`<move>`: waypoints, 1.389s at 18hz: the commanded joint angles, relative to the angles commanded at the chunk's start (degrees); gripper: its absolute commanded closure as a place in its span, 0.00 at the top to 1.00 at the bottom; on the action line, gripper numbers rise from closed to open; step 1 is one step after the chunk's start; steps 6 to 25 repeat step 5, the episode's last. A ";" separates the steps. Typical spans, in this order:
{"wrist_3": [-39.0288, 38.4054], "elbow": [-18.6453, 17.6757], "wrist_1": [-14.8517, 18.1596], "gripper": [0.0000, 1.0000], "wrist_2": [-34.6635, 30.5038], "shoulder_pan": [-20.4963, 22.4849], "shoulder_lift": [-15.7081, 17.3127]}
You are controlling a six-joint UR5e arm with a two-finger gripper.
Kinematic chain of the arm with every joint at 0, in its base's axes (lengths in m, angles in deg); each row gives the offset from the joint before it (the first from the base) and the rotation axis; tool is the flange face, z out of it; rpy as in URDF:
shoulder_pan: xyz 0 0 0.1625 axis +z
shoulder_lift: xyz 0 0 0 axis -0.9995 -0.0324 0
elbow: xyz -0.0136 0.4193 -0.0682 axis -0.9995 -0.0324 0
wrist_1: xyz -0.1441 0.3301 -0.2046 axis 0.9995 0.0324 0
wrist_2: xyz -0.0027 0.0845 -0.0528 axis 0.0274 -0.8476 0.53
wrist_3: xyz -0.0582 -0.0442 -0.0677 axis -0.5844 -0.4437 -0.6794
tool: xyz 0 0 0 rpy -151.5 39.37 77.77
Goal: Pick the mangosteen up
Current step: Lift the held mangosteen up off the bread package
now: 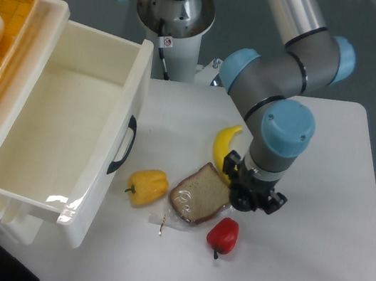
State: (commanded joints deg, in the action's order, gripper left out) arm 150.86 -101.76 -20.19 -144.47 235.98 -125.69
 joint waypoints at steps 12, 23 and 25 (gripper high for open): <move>3.24 1.50 3.34 0.09 -0.70 1.40 1.84; 3.24 1.50 3.34 0.09 -0.70 1.40 1.84; 3.24 1.50 3.34 0.09 -0.70 1.40 1.84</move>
